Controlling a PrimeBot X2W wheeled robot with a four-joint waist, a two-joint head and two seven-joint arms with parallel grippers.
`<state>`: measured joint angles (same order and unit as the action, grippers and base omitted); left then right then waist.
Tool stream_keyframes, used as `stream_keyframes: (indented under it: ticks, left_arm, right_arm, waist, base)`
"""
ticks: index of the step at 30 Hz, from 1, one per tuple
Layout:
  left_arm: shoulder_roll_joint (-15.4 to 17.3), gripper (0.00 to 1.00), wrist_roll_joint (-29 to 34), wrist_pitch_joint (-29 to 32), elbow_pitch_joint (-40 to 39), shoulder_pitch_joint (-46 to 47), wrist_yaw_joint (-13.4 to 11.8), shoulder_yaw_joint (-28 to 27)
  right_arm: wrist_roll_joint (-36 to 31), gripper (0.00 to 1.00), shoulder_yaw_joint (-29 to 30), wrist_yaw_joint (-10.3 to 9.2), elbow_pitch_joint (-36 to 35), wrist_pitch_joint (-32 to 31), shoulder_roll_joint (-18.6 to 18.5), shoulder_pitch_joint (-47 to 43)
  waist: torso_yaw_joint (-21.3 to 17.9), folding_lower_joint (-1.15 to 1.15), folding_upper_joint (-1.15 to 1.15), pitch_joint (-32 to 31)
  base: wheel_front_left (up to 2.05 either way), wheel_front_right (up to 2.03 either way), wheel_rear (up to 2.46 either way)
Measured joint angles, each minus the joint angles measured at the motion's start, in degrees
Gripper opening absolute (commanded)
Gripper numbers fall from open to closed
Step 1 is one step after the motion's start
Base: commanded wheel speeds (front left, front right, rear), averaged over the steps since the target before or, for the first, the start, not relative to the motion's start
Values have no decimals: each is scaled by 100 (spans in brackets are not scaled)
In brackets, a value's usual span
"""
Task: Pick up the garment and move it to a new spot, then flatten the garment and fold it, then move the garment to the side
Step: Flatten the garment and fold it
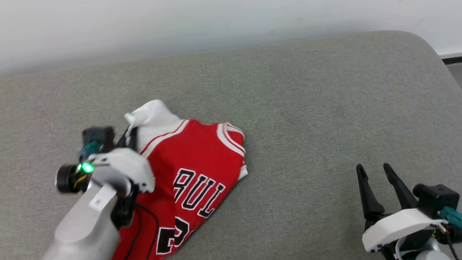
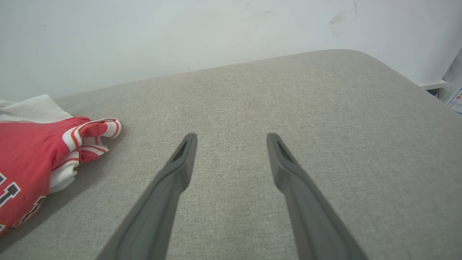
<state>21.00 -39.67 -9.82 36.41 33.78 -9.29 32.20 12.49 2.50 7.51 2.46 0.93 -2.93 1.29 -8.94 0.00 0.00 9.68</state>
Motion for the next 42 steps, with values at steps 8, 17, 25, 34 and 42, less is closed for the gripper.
stream_keyframes:
  ticks: [8, 17, 25, 34, 42]
  left_arm:
    - [254, 0, -409, -376, -641, -1396, -537, -583]
    - [321, 0, -812, -275, -1188, -2633, -781, -769]
    - [182, 100, -826, -401, -1457, -2719, -625, -810]
    - [-63, 100, 264, -510, -2470, -2939, -430, -1600]
    - [-444, 100, 1070, -510, -3031, -3170, -125, -1780]
  right_arm:
    - [-44, 100, 154, 0, -23, -85, 0, -87]
    - [-89, 100, 224, 0, -92, -197, 0, -220]
    - [-135, 100, 234, 0, -214, -250, 1, -248]
    - [-136, 100, 275, 0, -305, -313, 0, -336]
    - [-136, 100, -58, 0, -235, -660, -15, -196]
  waist:
    - [212, 0, 0, -84]
    - [382, 0, 0, -237]
    - [425, 0, 0, -357]
    - [500, -1, 0, -487]
    - [694, 0, 0, -490]
  base:
    - [0, 0, 0]
    - [0, 0, 0]
    - [0, 0, 0]
    - [0, 0, 0]
    - [0, 0, 0]
